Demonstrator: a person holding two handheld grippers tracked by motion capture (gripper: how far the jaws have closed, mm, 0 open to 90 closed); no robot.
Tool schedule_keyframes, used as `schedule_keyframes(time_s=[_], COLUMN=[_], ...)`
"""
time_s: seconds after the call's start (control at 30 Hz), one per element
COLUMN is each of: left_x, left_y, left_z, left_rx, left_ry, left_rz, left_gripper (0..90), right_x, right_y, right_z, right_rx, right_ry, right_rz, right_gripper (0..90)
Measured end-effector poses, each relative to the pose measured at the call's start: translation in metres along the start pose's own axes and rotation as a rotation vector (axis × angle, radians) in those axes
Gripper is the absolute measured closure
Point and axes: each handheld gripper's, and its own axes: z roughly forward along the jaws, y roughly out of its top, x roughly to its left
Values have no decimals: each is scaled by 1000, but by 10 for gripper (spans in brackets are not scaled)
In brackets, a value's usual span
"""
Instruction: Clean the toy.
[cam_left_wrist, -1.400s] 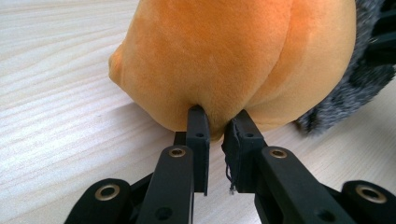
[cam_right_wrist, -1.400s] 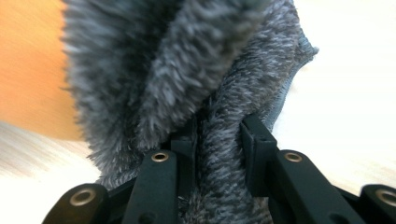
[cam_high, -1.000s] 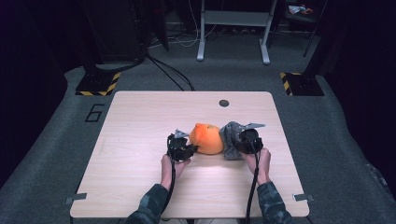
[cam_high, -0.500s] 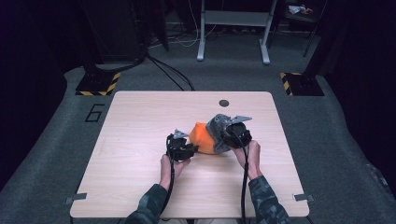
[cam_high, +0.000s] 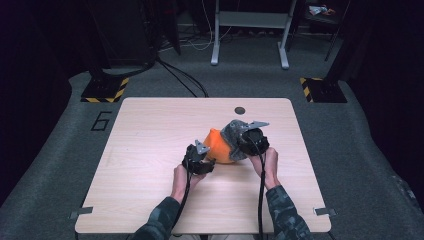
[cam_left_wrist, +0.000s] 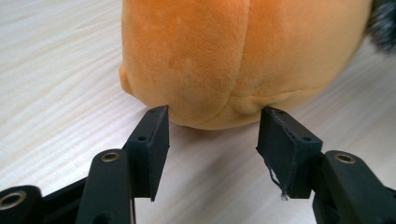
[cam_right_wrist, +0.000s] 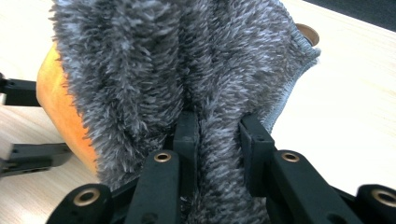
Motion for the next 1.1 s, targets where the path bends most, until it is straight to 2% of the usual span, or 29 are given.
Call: schedule_keyframes(time_s=[0.1,0.13,0.17,0.2,0.23,0.33,0.37,0.5,0.6,0.63,0.77,0.8,0.87,0.93,0.97,1.0,1.07,1.1], left_x=[-2,-1,1,1,1,3,3,3,3,3,6,6,6,5,4,4,3,3], left_y=[0,1,2,2,3,4,3,3,2,1,0,0,0,-1,-1,-1,-1,-1], left_z=[4,4,4,4,4,2,1,-2,-6,-8,-12,-13,-15,-18,-19,-20,-22,-23], left_rx=[-9,-11,-18,-18,-20,-24,-28,-36,-37,-38,-43,-46,-38,-28,-30,-23,-26,-28], left_ry=[10,10,3,3,5,-8,-16,-48,-73,-78,-106,-114,-124,-136,-141,-148,-152,-162], left_rz=[16,13,-5,-5,-7,-26,-43,-80,-105,-106,-143,-157,-155,-168,-171,-171,-169,-187], left_gripper=[537,581,626,712,712,785,798,823,829,833,833,833,833,832,832,832,831,831], right_x=[1,2,1,1,1,0,-1,-3,-5,-4,-2,0,3,10,12,17,25,30], right_y=[0,0,0,0,0,0,-1,-2,-2,-2,-2,-2,-1,0,0,1,2,3], right_z=[0,0,0,0,0,-2,-2,-5,-8,-9,-14,-16,-18,-21,-22,-23,-25,-26], right_rx=[0,0,-3,-3,-12,-22,-26,-41,-57,-61,-75,-80,-88,-95,-98,-99,-102,-105], right_ry=[5,2,2,2,-1,-4,-4,-7,-10,-11,-5,-2,1,10,10,15,20,23], right_rz=[7,11,9,9,5,9,14,30,14,27,14,19,-6,-2,-30,-24,-50,-60], right_gripper=[720,720,719,719,719,718,718,716,714,714,713,712,712,711,710,710,709,709])
